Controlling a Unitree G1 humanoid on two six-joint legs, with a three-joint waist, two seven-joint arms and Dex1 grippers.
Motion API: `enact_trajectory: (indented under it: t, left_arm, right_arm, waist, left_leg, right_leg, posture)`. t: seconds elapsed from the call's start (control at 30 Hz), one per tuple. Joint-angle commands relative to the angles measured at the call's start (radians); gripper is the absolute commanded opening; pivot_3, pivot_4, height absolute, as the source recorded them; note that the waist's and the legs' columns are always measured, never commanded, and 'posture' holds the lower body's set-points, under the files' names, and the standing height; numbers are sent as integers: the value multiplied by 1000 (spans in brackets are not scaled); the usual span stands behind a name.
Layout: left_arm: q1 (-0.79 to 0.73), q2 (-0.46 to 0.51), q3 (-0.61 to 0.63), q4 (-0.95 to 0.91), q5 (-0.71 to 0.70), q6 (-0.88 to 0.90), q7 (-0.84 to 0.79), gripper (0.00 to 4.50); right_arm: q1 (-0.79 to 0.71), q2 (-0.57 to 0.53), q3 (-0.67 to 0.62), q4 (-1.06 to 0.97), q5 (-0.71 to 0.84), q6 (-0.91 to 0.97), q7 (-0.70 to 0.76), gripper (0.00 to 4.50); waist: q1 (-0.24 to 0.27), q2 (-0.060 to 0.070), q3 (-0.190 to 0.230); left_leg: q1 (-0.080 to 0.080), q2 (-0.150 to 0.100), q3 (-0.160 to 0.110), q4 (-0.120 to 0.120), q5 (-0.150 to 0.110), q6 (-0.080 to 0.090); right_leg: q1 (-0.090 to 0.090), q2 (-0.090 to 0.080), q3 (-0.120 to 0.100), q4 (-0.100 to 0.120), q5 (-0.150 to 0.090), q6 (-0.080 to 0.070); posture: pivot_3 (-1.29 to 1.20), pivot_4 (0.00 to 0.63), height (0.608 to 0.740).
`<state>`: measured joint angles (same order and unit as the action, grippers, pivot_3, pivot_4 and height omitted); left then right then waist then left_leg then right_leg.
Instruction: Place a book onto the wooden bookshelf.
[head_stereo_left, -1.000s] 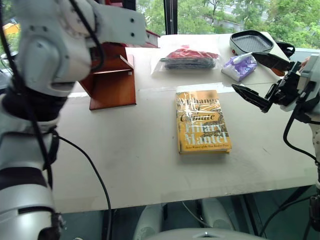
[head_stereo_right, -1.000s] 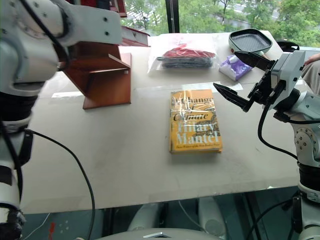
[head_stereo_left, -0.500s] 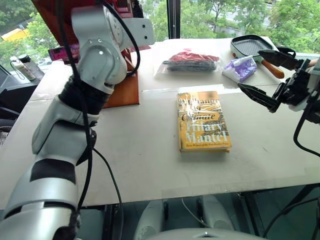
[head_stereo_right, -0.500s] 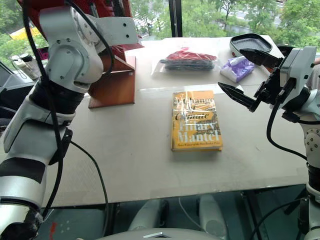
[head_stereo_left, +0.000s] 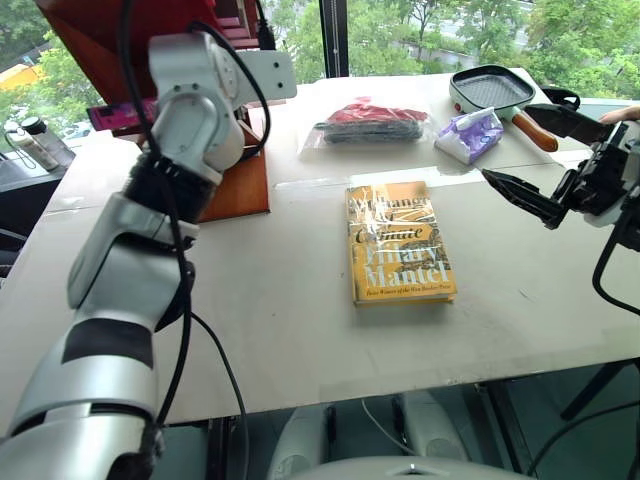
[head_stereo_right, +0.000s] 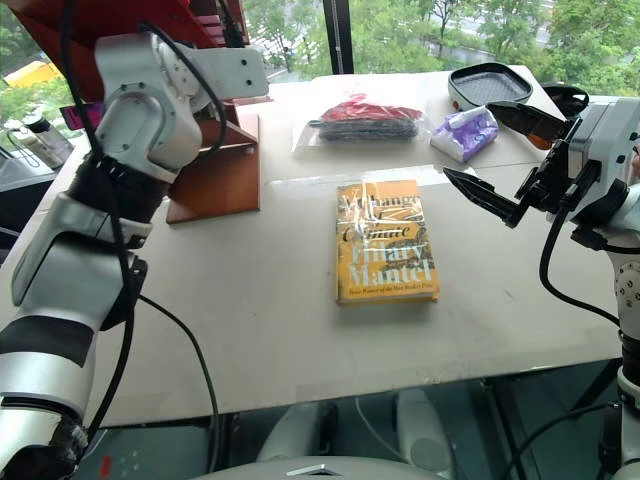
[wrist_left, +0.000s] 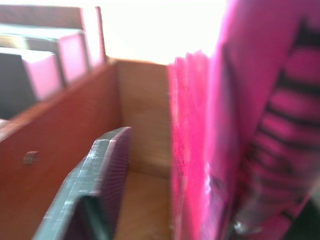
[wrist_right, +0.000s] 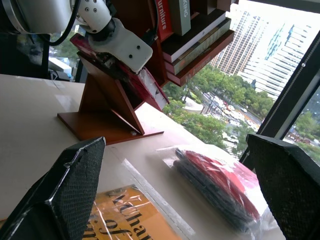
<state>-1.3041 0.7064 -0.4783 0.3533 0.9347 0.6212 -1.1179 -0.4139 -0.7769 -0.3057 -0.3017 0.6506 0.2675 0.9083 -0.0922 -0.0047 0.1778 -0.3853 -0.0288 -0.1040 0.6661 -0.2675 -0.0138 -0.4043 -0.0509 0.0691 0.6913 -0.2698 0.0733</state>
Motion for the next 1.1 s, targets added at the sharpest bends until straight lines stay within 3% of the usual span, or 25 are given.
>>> enact_trajectory:
  t: [0.03, 0.2, 0.33, 0.4, 0.53, 0.63, 0.7, 0.73, 0.8, 0.9, 1.03, 1.1]
  left_arm:
    - [56, 97, 84, -192, -58, 3, -121, 3031]
    - [129, 193, 231, -442, -218, 55, -290, 3031]
    - [165, 264, 342, -596, -360, 205, -424, 3031]
    - [166, 252, 425, -676, -486, 320, -460, 3031]
    - [129, 146, 624, -826, -783, 721, -489, 3031]
    - [185, 58, 723, -905, -868, 780, -392, 3031]
    - [262, -86, 808, -983, -904, 880, -300, 3031]
    - [355, -183, 846, -1044, -897, 808, -212, 3031]
    - [463, -279, 877, -1116, -901, 699, -96, 3031]
    - [655, -462, 933, -1154, -980, 698, -5, 3031]
    - [930, -477, 879, -1090, -1008, 435, 85, 3031]
    - [1037, -464, 900, -1055, -1106, 436, 31, 3567]
  right_arm:
    - [-2, -21, -53, -5, 16, -19, 19, 4500]
    - [8, -31, -76, 5, 24, -17, 38, 4500]
    - [10, -43, -82, 6, 33, -5, 46, 4500]
    - [9, -49, -80, 5, 37, 3, 49, 4500]
    - [6, -54, -77, -8, 45, 20, 43, 4500]
    - [9, -53, -77, -15, 49, 26, 39, 4500]
    - [21, -52, -78, -26, 42, 31, 30, 4500]
    - [38, -55, -80, -37, 35, 35, 27, 4500]
    - [58, -59, -84, -45, 31, 39, 26, 4500]
    - [110, -75, -108, -65, 37, 62, 21, 4500]
    - [218, -122, -148, -69, 4, 55, 56, 4500]
    - [289, -137, -199, -67, 0, 53, 79, 4500]
  waist:
    - [0, 0, 0]
    - [9, -1, 1]
    - [26, -7, 4]
    - [30, -7, 4]
    - [40, -9, 5]
    - [37, -9, 5]
    - [36, -8, 5]
    - [36, -7, 4]
    - [36, -7, 4]
    - [39, -13, 6]
    - [54, -12, 5]
    - [62, -12, 5]
  left_leg:
    - [-5, 0, -1, 0, 0, 0]
    - [-13, 0, -1, 0, 0, 0]
    - [-14, 0, 1, 2, 0, 0]
    - [-13, 0, 0, 2, 0, 0]
    - [-14, 0, -3, 4, 0, 0]
    - [-14, 0, -3, 4, 0, 0]
    - [-12, 0, -3, 3, 0, 0]
    - [-12, 0, -4, 4, 0, 0]
    - [-10, 0, -3, 4, 0, 0]
    - [-13, 2, -3, 4, 1, -1]
    - [-12, 2, -2, 3, 1, -1]
    - [-12, 3, -2, 3, 0, 0]
  right_leg:
    - [-5, 0, 0, -1, 0, 0]
    - [-11, -2, -1, -2, 0, 0]
    - [-10, -2, -5, -3, 0, 0]
    - [-8, -2, -6, -3, 0, 0]
    - [-6, -2, -10, -4, 0, 0]
    - [-6, -2, -10, -4, 0, 0]
    - [-5, -2, -10, -3, 0, 0]
    - [-5, -2, -11, -3, 0, 0]
    - [-3, -3, -10, -4, 0, 0]
    - [-5, -2, -10, -3, 1, -1]
    - [-5, -4, -8, -5, 1, -1]
    - [-5, -4, -9, -5, 1, -1]
  posture:
    - [0, 150, 740]
    - [0, 150, 740]
    - [0, 150, 740]
    - [0, 150, 740]
    - [0, 150, 740]
    - [0, 150, 740]
    - [0, 150, 740]
    - [0, 150, 740]
    - [0, 150, 740]
    - [0, 150, 740]
    - [0, 150, 740]
    - [0, 150, 740]
